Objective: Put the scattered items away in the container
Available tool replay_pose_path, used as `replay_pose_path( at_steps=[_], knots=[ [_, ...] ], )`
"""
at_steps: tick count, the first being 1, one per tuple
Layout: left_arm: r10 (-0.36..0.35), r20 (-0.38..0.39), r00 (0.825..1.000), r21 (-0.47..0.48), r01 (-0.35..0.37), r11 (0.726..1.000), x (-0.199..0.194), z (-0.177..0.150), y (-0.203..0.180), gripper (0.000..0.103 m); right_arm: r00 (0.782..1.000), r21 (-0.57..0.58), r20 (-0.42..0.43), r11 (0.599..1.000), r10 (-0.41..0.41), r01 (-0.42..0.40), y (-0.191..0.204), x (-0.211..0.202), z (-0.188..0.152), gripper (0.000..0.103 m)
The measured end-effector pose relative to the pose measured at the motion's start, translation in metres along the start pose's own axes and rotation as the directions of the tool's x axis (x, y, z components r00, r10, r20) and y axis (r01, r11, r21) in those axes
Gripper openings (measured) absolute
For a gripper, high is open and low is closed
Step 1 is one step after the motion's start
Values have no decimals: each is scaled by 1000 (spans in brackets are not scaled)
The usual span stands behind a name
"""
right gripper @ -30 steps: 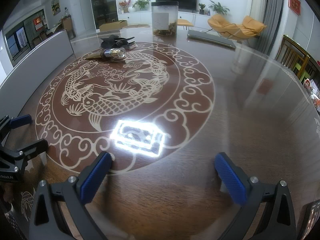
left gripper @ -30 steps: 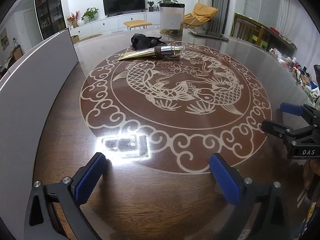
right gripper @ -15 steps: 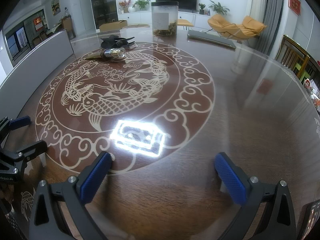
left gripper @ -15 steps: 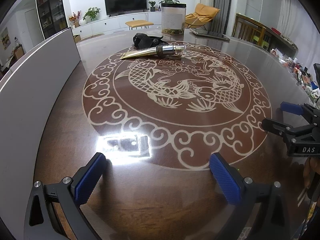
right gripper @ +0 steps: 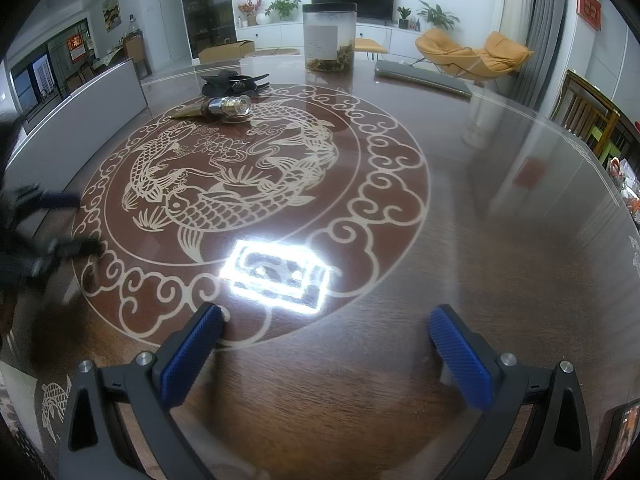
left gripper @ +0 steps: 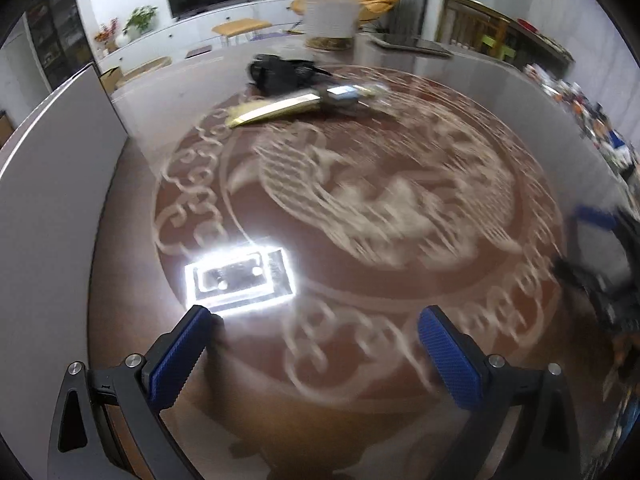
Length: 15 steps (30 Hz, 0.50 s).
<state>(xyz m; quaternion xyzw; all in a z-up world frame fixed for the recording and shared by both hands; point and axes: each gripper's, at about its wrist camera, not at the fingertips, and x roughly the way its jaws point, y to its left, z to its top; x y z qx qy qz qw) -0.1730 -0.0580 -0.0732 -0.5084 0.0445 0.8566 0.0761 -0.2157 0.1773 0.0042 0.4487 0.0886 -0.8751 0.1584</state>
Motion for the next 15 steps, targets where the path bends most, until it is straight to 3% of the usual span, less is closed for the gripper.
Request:
replay_pose_path(
  at_steps=[3,6,8,10,13,15],
  knots=[
    [5,3,1000,-8,-5,1000,13,24,8,103,1000,0,0,1000,0,0,0,0,0,103],
    [21,-50,999,-80,-25,996,23,46,11,103,1000,0,0,1000,0,0,0,0,0,103],
    [-36,-43,998,-195,27,981,23,58,15,103,1000,0,0,1000,0,0,0,0,0,103],
    [-87,26,996,-292,91,952,16,72,16,103,1000,0,0,1000,0,0,0,0,0,103],
    [-28,98,995,-345,61,937,9,101,8,103,1000,0,0,1000,0,0,0,0,0,103],
    [19,98,995,-383,20,923,16,124,3,103,1000,0,0,1000,0,0,0,0,0,103]
  ],
)
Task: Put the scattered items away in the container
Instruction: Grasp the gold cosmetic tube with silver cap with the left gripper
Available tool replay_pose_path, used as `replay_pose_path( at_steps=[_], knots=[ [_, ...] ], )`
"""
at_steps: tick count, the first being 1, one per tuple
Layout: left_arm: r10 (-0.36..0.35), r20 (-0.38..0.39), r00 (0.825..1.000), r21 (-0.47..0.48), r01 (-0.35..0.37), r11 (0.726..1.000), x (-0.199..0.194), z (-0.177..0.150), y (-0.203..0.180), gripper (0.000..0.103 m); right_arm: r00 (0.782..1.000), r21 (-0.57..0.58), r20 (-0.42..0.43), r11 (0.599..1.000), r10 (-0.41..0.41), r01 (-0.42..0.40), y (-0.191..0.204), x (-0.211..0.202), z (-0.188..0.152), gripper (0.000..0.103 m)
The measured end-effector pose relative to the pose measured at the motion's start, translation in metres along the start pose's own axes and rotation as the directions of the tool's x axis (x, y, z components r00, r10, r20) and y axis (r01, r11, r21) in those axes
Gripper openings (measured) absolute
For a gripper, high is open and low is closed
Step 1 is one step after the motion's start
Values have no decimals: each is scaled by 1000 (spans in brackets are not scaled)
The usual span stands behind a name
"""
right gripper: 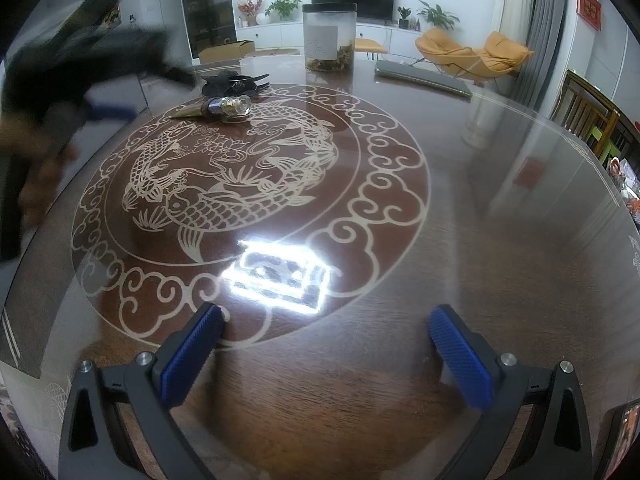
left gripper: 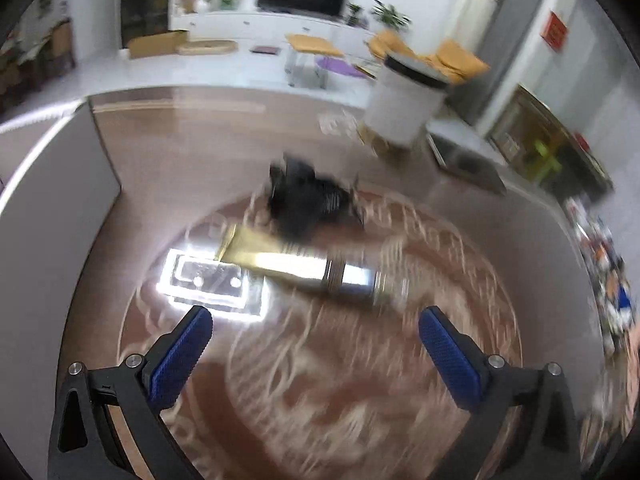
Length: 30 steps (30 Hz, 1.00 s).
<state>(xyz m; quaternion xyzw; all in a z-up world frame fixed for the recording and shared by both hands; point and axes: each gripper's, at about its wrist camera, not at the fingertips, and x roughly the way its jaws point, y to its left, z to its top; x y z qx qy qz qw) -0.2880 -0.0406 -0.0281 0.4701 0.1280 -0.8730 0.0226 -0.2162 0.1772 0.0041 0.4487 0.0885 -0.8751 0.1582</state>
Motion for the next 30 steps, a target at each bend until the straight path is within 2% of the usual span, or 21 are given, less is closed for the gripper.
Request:
replay_pose_path(
  at_steps=[6,8,9,13,18,20,21,25,28,30],
  knots=[
    [112,-67,992,-101,-118,988,49,21,-3,103,1000,0,0,1000,0,0,0,0,0,103],
    [116,-76,990,-125,-124,984,55,18,6,103,1000,1,0,1000,0,0,0,0,0,103],
    [118,-48,992,-114,-122,986,52,14,6,103,1000,1,0,1000,0,0,0,0,0,103],
    [139,-52,989,-31,-141,990,47,0,11,103,1000,1,0,1000,-1,1,0,0,-1,103],
    [158,-41,987,16,-157,987,41,-10,19,103,1000,2,0,1000,-1,1,0,0,0,103],
    [205,-53,977,70,-201,977,45,-13,11,103,1000,2,0,1000,-1,1,0,0,0,103],
    [204,-43,978,82,-200,976,43,-13,10,103,1000,2,0,1000,-1,1,0,0,0,103],
    [208,-47,977,61,-205,977,41,-14,8,103,1000,2,0,1000,-1,1,0,0,-1,103],
    [194,-39,980,83,-190,978,40,-15,8,103,1000,2,0,1000,-1,1,0,0,-1,103],
    [190,8,982,94,-190,977,32,-19,9,86,1000,2,0,1000,-1,1,0,0,0,103]
  ],
)
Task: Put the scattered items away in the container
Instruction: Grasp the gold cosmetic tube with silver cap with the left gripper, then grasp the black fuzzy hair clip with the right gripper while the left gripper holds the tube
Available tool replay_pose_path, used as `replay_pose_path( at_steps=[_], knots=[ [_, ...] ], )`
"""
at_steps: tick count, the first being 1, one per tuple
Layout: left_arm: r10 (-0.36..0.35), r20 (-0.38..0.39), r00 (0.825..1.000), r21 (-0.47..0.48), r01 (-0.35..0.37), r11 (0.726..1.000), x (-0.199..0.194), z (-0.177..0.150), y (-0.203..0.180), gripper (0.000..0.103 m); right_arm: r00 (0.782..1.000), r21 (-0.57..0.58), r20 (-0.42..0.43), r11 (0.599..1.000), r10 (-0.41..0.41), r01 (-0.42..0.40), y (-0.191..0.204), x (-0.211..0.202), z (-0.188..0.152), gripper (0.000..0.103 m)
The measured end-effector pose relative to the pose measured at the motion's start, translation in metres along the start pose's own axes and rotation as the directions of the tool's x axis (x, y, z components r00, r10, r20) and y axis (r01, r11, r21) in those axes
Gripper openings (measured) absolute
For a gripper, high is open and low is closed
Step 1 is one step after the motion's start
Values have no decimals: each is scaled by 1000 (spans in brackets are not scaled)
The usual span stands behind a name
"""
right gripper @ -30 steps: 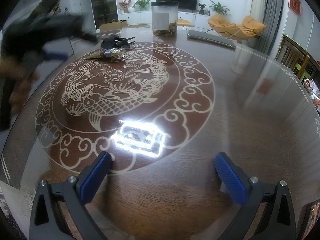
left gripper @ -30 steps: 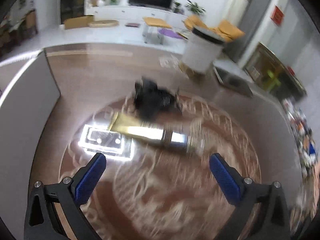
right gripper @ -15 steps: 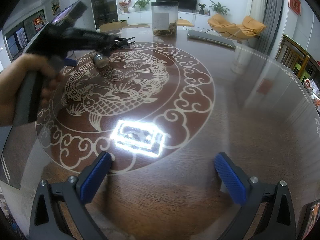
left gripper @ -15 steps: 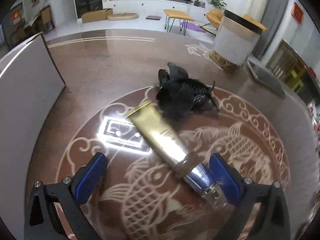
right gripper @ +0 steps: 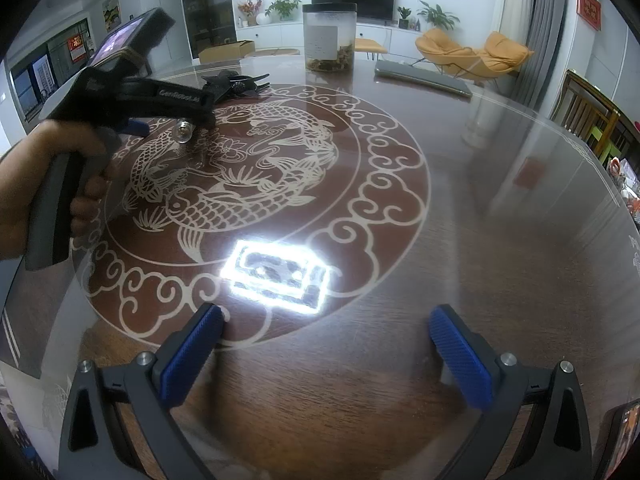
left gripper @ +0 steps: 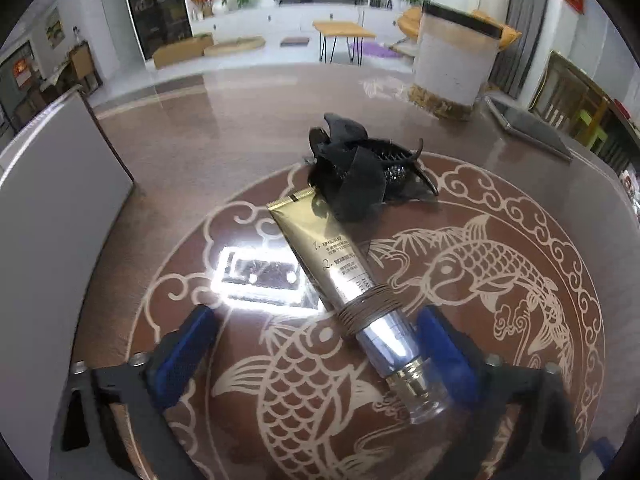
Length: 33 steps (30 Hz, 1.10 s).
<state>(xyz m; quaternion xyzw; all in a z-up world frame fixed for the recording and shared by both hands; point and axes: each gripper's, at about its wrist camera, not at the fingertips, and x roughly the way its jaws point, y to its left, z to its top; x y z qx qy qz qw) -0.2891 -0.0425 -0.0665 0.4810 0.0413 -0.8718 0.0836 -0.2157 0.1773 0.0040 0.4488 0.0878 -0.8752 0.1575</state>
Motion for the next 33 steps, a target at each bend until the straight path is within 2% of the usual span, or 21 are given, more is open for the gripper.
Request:
replay_pose_path(
  at_steps=[2,3,9,18,24,25,26,28,33],
  knots=[
    [-8,28,1000,13,8,1000,-6,-3,3,40,1000,0,0,1000,0,0,0,0,0,103],
    [-19,29,999,22,18,1000,-9,-3,5,30,1000,0,0,1000,0,0,0,0,0,103],
    [-43,30,999,29,42,999,-18,-16,20,28,1000,0,0,1000,0,0,0,0,0,103],
    [-53,55,997,-10,53,999,-56,-77,71,29,1000,1,0,1000,0,0,0,0,0,103],
    [-45,67,997,1,45,999,-62,-91,86,32,1000,1,0,1000,0,0,0,0,0,103],
    [-56,67,996,5,56,998,-61,-91,85,41,1000,1,0,1000,0,0,0,0,0,103],
    [-58,64,996,10,58,998,-59,-90,83,59,1000,1,0,1000,0,0,0,0,0,103],
    [-26,50,998,22,25,999,-53,-90,77,81,1000,1,0,1000,0,0,0,0,0,103],
    [-27,76,997,32,24,999,-50,-91,73,88,1000,1,0,1000,0,0,0,0,0,103]
  ],
)
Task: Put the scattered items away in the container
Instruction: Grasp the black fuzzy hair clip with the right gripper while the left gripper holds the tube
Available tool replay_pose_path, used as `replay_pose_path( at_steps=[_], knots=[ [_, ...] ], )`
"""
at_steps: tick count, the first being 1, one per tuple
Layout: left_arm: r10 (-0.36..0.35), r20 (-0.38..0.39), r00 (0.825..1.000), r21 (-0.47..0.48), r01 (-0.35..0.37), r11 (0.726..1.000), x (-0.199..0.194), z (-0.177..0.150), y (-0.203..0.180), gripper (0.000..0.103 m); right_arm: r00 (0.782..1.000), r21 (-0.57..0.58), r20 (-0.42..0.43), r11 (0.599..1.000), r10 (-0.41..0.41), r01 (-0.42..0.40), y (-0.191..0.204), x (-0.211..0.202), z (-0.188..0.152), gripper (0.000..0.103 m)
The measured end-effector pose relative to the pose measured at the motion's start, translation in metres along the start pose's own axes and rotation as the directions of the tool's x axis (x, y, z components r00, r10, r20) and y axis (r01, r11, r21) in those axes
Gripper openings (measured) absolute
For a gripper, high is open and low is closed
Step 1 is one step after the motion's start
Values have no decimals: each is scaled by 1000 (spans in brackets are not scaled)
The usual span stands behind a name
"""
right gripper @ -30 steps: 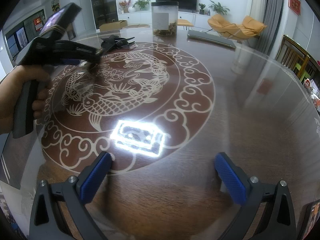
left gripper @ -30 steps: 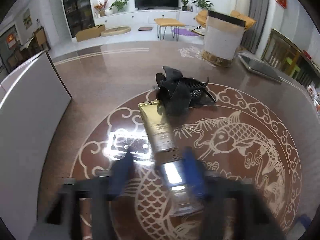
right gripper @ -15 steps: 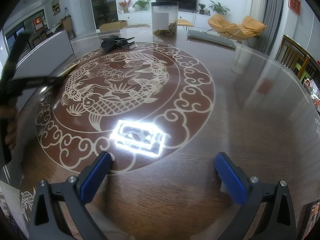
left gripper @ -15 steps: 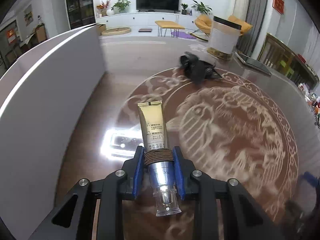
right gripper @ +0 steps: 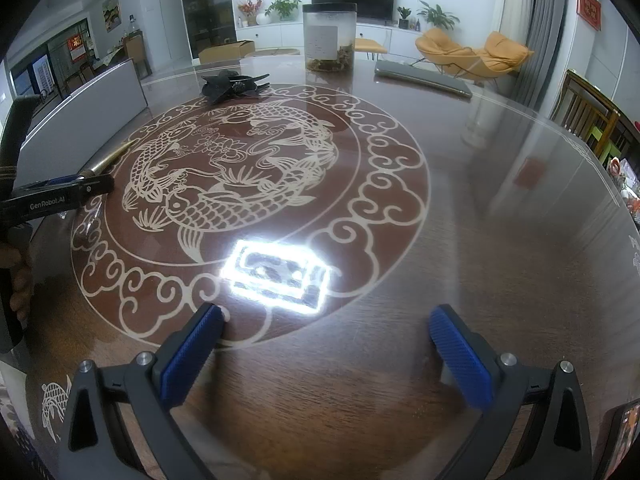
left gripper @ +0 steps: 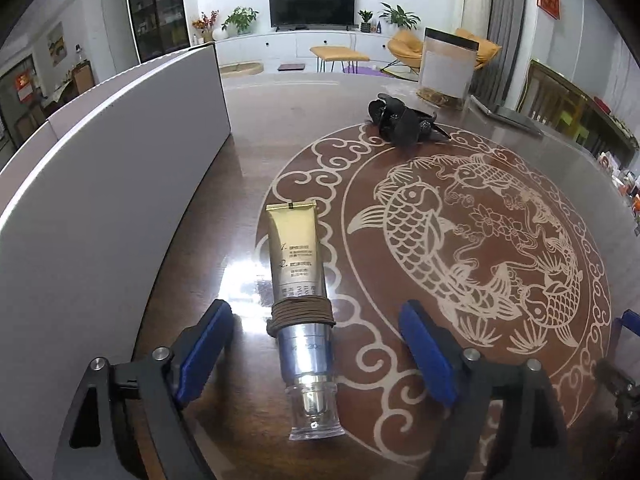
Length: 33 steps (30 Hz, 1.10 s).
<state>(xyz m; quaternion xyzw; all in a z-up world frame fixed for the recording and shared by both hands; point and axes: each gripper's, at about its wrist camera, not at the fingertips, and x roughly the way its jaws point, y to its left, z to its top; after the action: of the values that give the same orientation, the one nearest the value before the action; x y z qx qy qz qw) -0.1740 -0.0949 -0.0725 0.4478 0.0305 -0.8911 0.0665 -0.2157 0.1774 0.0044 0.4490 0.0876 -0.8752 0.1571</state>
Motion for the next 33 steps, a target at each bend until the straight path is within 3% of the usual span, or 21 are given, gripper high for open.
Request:
replay_pose_path(
  at_steps=[2,11,13,15,19,23,28,33],
  knots=[
    [-7,-14,1000,5,7,1000,3,1,0,102,1000,0,0,1000,0,0,0,0,0,103],
    [-19,-26,999,14,20,1000,6,2,-1,103,1000,1,0,1000,1,-1,0,0,0,103],
    [-17,-23,1000,13,17,1000,6,2,-2,103,998,8,14,998,56,-56,-2,2,7,103],
    [-16,-21,1000,11,16,1000,6,1,-2,103,991,18,27,991,135,-135,-3,11,29,103],
    [-16,-21,1000,11,16,1000,6,1,-2,103,971,16,64,973,231,-232,15,46,113,103],
    [-16,-21,1000,11,16,1000,5,1,-1,103,956,15,29,956,291,-292,50,102,193,103],
    [-16,-20,1000,10,16,1000,5,1,-1,103,963,-34,-60,963,264,-266,95,153,244,103],
    [-16,-20,1000,10,17,1000,5,1,-1,103,972,-64,-93,972,218,-224,116,178,263,100]
  ],
)
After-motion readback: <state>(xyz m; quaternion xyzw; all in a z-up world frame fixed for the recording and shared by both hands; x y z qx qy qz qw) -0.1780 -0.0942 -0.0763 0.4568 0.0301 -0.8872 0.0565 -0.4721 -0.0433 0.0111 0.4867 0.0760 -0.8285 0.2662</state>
